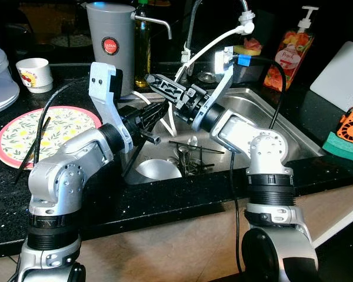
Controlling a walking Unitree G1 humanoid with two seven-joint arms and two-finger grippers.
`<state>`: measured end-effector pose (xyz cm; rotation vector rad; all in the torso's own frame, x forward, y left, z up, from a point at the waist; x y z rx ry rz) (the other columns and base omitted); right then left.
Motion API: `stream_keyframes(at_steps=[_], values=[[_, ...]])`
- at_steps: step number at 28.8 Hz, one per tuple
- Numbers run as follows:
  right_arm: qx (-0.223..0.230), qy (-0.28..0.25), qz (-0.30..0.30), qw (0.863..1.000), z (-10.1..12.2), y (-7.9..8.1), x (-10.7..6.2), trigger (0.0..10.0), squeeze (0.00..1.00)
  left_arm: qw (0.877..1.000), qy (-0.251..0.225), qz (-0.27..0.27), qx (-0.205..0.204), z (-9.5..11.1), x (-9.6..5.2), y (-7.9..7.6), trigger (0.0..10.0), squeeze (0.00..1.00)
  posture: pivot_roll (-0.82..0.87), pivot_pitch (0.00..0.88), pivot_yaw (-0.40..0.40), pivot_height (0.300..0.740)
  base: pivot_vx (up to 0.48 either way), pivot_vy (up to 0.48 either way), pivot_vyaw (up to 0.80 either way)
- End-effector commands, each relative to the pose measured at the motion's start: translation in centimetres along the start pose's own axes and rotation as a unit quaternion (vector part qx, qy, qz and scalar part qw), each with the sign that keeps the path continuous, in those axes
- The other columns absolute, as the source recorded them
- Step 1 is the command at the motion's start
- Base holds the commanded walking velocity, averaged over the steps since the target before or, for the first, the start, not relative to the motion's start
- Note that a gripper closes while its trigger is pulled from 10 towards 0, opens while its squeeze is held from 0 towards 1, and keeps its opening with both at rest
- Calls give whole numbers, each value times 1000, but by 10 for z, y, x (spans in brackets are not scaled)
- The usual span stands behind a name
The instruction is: Kitchen organization
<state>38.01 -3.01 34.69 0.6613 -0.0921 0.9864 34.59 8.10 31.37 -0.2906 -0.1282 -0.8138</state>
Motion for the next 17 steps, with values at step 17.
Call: stream_keyframes(at_steps=[17], values=[[8, -24, -5, 1000, 11, -2, -1, 0, 0, 1000, -11, 12, 3, 7, -4, 6, 0, 0, -25, 82, -42, 740, 0, 0, 0]])
Point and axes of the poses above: a point about 5 cm out from each wrist's last joint towards the gripper, its own x axis pointing out of the wrist towards the gripper, its own z axis along the axis of the wrist's last joint, y = z × x, the point moved 5 cm from there along x, pointing out of the wrist towards the gripper, and after that the axes turned 5 degrees about -x, right-handed, at the moved point
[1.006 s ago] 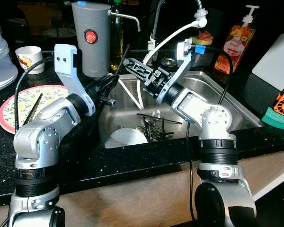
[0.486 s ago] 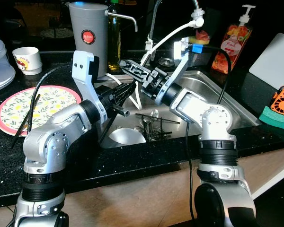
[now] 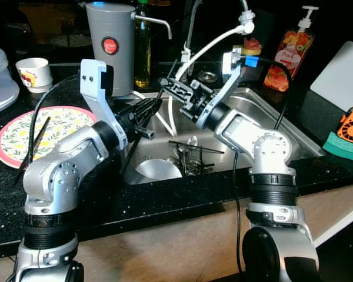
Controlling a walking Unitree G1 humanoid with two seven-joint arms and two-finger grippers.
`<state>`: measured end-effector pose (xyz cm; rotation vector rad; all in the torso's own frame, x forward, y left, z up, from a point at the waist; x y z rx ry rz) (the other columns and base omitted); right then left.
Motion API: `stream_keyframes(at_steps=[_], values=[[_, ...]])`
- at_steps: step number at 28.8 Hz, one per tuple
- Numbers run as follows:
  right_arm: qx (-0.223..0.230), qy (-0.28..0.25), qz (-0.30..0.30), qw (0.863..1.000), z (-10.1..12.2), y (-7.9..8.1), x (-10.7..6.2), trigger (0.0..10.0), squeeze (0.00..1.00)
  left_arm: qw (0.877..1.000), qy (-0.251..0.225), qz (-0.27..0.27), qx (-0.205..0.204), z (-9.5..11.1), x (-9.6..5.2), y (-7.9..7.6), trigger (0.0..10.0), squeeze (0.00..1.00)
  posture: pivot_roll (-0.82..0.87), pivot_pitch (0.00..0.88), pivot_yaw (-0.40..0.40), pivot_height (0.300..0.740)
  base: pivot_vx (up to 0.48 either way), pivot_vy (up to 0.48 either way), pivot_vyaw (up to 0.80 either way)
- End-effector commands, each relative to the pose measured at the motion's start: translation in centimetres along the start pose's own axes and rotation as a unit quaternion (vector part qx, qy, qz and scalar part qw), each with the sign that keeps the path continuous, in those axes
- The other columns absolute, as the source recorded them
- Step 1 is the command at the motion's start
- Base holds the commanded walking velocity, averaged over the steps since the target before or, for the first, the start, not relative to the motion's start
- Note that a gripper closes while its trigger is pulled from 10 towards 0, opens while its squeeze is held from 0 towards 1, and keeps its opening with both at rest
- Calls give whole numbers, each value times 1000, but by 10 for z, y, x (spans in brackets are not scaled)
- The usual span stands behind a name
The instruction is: Kitchen organization
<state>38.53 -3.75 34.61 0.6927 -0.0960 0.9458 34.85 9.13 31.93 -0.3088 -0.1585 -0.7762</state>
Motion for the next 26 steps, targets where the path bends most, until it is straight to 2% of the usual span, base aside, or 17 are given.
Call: stream_keyframes(at_steps=[1, 11, 12, 13, 14, 17, 18, 22, 24, 25, 26], values=[[-1, -10, 12, 1000, 6, 5, 2, 0, 0, 1000, 8, -5, 4, -1, 0, -2, 0, 0, -25, 83, -42, 740, 0, 0, 0], [-17, -14, 3, 1000, 11, 1, 2, 0, 0, 1000, 9, -6, 7, -2, -1, -1, 0, 0, -28, 89, -42, 740, 0, 0, 0], [-23, -14, -1, 1000, 12, -1, 2, 0, 0, 1000, 6, -2, 11, -1, -1, 0, 0, 306, -28, 89, -42, 740, 0, 0, 0], [-30, -15, -6, 999, 13, -2, 1, 0, 0, 1000, 5, 5, 12, -1, 0, 2, 4078, 1000, -28, 89, -42, 740, 0, 0, 0], [-35, -22, -18, 999, 17, -7, 1, 0, 0, 1000, 3, 18, 12, 0, 0, 6, 10000, 1000, -28, 89, -42, 740, 0, 0, 0], [-53, -33, -40, 997, 24, -14, 0, 0, 0, 999, 5, 38, 13, 0, -1, 13, 10000, 1000, -29, 93, -46, 740, 0, 0, 0], [-83, -38, -60, 994, 30, -20, -2, 0, 0, 998, -1, 55, 18, 3, -2, 19, 10000, 1000, -30, 95, -45, 740, 0, 0, 0], [-106, -44, -76, 991, 35, -24, -2, 0, 0, 997, -1, 69, 29, 5, -3, 24, 10000, 1000, -30, 95, -45, 740, 0, 0, 0], [-148, -48, -97, 983, 40, -31, -4, 0, 0, 993, -13, 112, 46, 11, -6, 38, 10000, 1000, -29, 96, -48, 740, 0, 0, 0], [-148, -48, -97, 983, 40, -31, -4, 0, 0, 993, -13, 112, 46, 11, -6, 38, 10000, 1000, -29, 96, -48, 740, 0, 0, 0], [-184, -46, -111, 976, 41, -35, -4, 0, 0, 989, -20, 134, 55, 14, -8, 45, 10000, 0, -30, 97, -48, 740, 0, 0, 0]])
Point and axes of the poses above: a point about 5 cm out from each wrist's last joint towards the gripper, its own x axis pointing out of the wrist towards the gripper, its own z axis along the axis of the wrist's last joint, y = z × x, the point moved 5 cm from there along x, pointing out of the wrist towards the gripper, and after that the axes turned 5 degrees about -x, right-handed, at the moved point
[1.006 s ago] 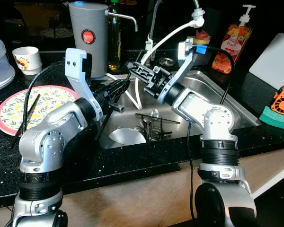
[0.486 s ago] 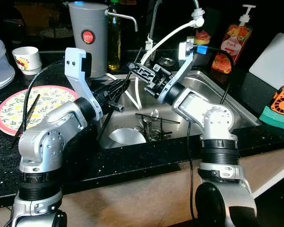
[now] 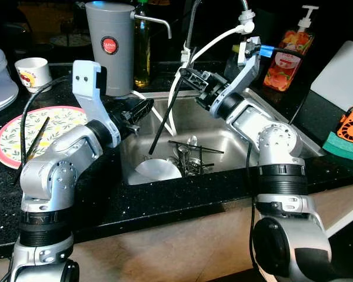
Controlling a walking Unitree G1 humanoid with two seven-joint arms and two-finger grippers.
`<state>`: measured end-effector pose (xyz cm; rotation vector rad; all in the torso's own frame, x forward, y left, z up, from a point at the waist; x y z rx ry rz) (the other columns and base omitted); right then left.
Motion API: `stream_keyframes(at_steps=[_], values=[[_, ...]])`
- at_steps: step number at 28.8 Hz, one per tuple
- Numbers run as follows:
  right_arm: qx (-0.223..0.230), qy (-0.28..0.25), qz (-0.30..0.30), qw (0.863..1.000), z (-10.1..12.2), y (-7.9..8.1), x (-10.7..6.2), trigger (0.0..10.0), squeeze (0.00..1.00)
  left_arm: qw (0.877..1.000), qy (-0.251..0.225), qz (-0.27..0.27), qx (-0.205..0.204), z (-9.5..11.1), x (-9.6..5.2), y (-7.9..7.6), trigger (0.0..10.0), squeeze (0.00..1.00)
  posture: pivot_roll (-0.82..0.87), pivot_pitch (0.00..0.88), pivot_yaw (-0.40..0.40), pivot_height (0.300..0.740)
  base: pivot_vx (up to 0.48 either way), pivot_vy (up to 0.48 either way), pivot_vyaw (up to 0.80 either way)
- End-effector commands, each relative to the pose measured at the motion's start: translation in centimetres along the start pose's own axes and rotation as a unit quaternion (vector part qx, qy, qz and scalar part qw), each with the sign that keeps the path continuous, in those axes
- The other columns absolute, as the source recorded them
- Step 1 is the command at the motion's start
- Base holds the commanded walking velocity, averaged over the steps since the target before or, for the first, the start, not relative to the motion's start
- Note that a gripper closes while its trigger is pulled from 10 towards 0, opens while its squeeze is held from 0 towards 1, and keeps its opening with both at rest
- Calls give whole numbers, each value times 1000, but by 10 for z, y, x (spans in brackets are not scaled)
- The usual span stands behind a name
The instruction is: Kitchen organization
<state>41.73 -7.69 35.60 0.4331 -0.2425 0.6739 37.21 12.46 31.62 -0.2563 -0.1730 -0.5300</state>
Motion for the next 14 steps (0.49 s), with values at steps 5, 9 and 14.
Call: stream_keyframes(at_steps=[5, 9, 14], values=[[-191, 10, -60, 980, -19, -16, 1, 0, 0, 996, 62, -30, 53, -17, -3, -9, 10000, 0, -30, 96, -51, 740, 0, 0, 0], [-247, 15, -69, 966, -37, -20, -1, 0, 0, 983, 120, -111, 85, -41, -10, -37, 10000, 0, -29, 98, -50, 740, 0, 0, 0], [-243, 4, -82, 966, -54, -27, -4, 0, 0, 983, 137, -100, 68, -49, -9, -38, 10000, 0, -27, 96, -52, 740, 0, 0, 0]])
Point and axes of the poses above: a point about 5 cm out from each wrist's last joint towards the gripper, its own x axis pointing out of the wrist towards the gripper, its own z axis along the axis of the wrist's last joint, y = z × x, the point moved 5 cm from there along x, pointing out of the wrist towards the gripper, and after that the axes turned 5 degrees about -x, right-handed, at the moved point
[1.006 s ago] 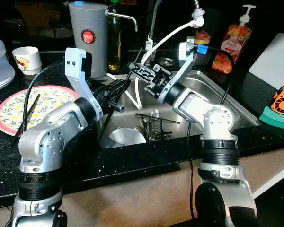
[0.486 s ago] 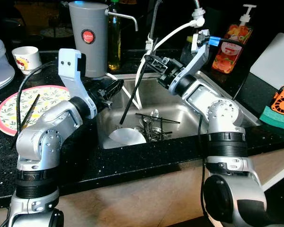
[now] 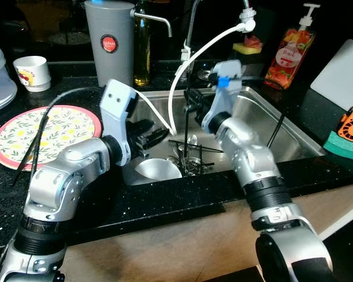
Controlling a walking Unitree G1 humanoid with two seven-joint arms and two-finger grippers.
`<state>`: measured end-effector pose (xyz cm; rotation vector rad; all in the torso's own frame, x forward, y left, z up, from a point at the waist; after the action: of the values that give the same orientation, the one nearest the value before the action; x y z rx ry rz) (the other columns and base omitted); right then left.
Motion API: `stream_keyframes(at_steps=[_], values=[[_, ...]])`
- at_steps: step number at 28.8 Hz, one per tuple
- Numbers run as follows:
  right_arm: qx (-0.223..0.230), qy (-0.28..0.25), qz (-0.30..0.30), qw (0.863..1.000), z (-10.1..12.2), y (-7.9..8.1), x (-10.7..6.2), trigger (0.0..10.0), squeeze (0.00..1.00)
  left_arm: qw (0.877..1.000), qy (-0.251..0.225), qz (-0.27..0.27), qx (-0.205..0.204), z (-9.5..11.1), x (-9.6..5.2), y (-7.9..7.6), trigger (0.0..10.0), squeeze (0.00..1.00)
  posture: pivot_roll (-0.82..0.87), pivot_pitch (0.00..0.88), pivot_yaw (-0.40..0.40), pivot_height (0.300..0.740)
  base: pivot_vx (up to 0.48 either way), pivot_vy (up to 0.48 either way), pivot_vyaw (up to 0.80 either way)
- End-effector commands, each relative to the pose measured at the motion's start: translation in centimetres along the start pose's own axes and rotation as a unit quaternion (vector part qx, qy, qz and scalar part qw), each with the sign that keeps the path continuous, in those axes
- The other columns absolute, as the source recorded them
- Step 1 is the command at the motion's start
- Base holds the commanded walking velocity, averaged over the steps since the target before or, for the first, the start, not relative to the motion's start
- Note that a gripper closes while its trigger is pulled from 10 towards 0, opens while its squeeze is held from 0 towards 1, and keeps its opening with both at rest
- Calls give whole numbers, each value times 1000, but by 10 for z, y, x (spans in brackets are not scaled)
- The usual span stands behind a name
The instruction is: Kitchen organization
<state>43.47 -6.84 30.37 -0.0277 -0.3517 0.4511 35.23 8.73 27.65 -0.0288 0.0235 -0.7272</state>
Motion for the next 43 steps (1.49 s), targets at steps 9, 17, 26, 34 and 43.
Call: stream_keyframes(at_steps=[9, 17, 26, 34, 43], values=[[15, 74, 19, 997, -61, 14, -9, 10000, 0, 999, 53, 4, 5, -17, -3, 1, 10000, 0, -25, 96, -57, 740, 0, 0, 0], [7, 115, 67, 991, -81, 29, -12, 10000, 0, 996, 88, 19, 29, -29, -7, 5, 10000, 0, -27, 99, -62, 740, 0, 0, 0], [3, 124, 82, 989, -85, 31, -12, 10000, 0, 993, 105, 35, 42, -34, -9, 10, 10000, 0, -27, 100, -63, 740, 0, 0, 0], [1, 126, 93, 988, -85, 33, -12, 10000, 16, 990, 118, 53, 61, -37, -11, 18, 10000, 0, -26, 94, -62, 740, 0, 0, 0], [-3, 134, 107, 985, -88, 37, -13, 10000, 1000, 987, 126, 63, 73, -40, -12, 22, 10000, 0, -25, 84, -63, 740, 0, 0, 0]])
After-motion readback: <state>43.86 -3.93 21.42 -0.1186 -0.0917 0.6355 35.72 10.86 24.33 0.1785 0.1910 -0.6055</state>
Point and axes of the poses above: a point about 5 cm out from each wrist's last joint towards the gripper, its own x axis pointing out of the wrist towards the gripper, its own z axis along the axis of the wrist's last joint, y = z × x, the point moved 5 cm from there along x, pointing out of the wrist towards the gripper, and after that the axes turned 5 degrees about -x, right-handed, at the moved point
